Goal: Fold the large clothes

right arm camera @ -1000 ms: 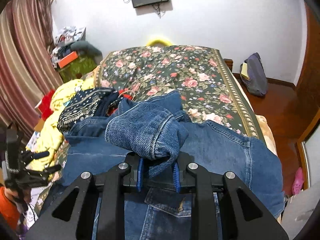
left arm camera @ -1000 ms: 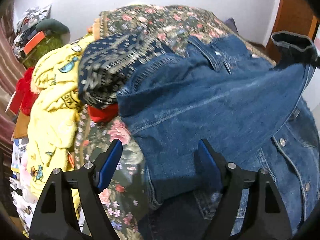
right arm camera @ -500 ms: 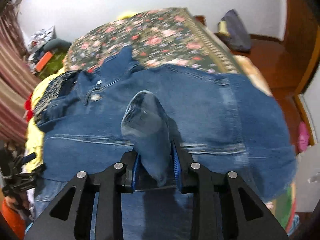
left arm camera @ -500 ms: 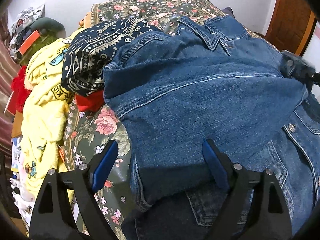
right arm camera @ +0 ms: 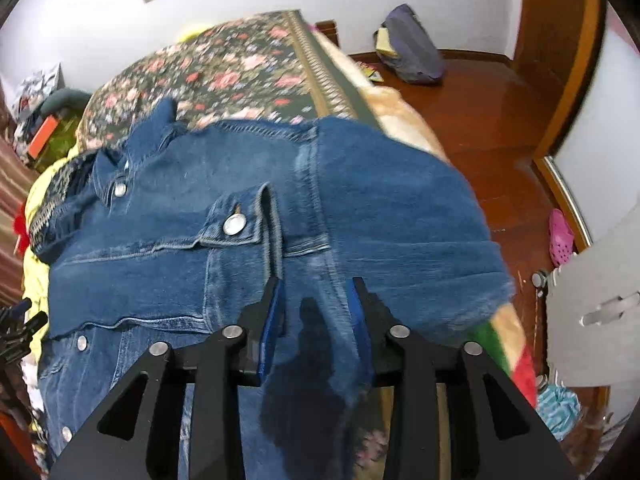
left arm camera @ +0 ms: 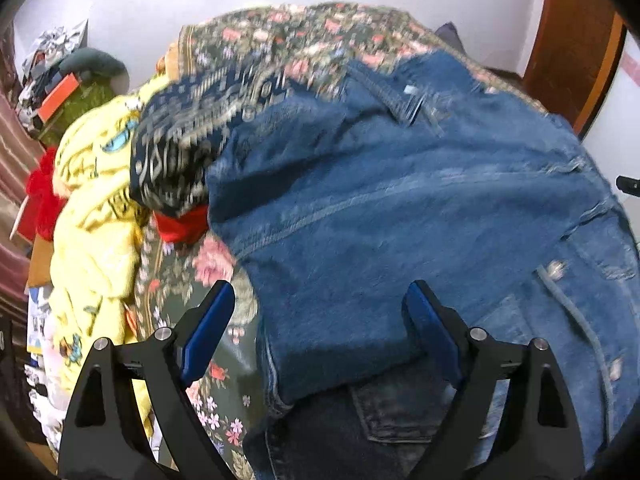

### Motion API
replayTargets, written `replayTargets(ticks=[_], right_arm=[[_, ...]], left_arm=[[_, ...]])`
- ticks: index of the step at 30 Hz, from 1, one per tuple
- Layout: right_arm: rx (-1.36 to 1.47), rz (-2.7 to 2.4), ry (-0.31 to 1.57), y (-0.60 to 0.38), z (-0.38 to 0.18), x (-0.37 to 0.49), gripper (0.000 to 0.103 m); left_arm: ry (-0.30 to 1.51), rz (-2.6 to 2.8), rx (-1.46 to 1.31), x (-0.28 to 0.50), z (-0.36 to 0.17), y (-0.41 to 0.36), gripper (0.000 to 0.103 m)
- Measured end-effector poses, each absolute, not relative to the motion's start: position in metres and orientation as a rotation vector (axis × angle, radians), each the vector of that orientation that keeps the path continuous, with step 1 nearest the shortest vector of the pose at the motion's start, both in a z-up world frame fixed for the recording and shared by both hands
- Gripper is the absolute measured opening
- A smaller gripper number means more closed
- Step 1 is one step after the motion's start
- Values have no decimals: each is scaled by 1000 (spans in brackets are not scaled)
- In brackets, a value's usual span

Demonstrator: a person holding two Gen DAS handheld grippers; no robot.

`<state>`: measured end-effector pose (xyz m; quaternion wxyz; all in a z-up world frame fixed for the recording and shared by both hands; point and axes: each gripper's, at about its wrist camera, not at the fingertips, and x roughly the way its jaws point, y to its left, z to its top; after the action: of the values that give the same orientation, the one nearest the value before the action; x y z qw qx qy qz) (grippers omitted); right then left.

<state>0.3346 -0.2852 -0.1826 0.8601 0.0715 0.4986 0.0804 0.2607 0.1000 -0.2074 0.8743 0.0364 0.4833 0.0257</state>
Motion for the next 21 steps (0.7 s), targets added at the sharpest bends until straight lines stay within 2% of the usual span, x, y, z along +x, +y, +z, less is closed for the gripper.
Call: replayTargets(ticks=[1,3,4,8,11,17,21], right_arm=[[167,152,1031,-292,-178,332,51],[208,109,993,-306,-170,328,64],[230,91,979,-312,-167,329,67],[362,60,976,-345,-168,329,68],[460,38,1024,-363,-189,331,68],[653,39,1140,-387,-247,337,68],[752,45,1146,-395,-265,343,68]], left_arm=[[996,49,76,262,-202,97,88],[956,35,77,266,-187,89,88],[942,30,78,267,-181,86,88],[884,1,77,278,-160,69,88],[874,-20,59,286,-156,58,89],[923,-67,39,294,-171,41,89],[954,-72,52,294,-183,35,89]])
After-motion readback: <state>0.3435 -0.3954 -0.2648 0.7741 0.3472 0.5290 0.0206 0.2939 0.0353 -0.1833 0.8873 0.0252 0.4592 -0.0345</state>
